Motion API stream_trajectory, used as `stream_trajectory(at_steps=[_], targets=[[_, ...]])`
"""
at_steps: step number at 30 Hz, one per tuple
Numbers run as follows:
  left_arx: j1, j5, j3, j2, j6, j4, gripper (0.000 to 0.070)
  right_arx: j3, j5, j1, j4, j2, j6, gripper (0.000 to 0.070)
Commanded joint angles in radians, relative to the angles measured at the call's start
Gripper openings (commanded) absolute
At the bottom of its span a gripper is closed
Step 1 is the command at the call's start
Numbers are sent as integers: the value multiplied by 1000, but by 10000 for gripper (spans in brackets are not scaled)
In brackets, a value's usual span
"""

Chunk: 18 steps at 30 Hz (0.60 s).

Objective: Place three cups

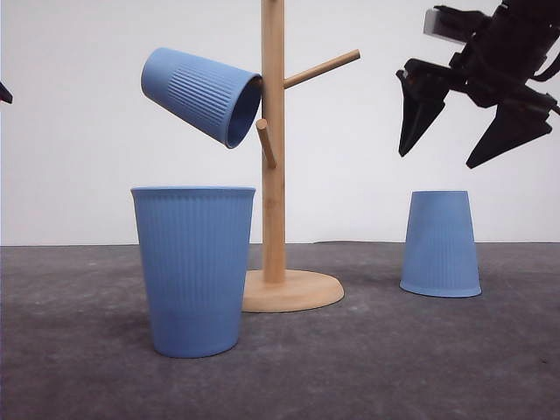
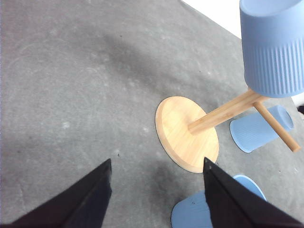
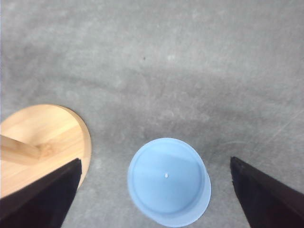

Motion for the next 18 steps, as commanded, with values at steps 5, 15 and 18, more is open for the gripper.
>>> stream_trajectory(at_steps=[5,15,18], targets=[[0,3,10,4,1,9,352,9,5,3,20,83,-7,633],[0,3,10,4,1,9,352,9,4,3,21,204,2,632],[0,3,10,4,1,8,352,9,2,3,13,225,17,598]])
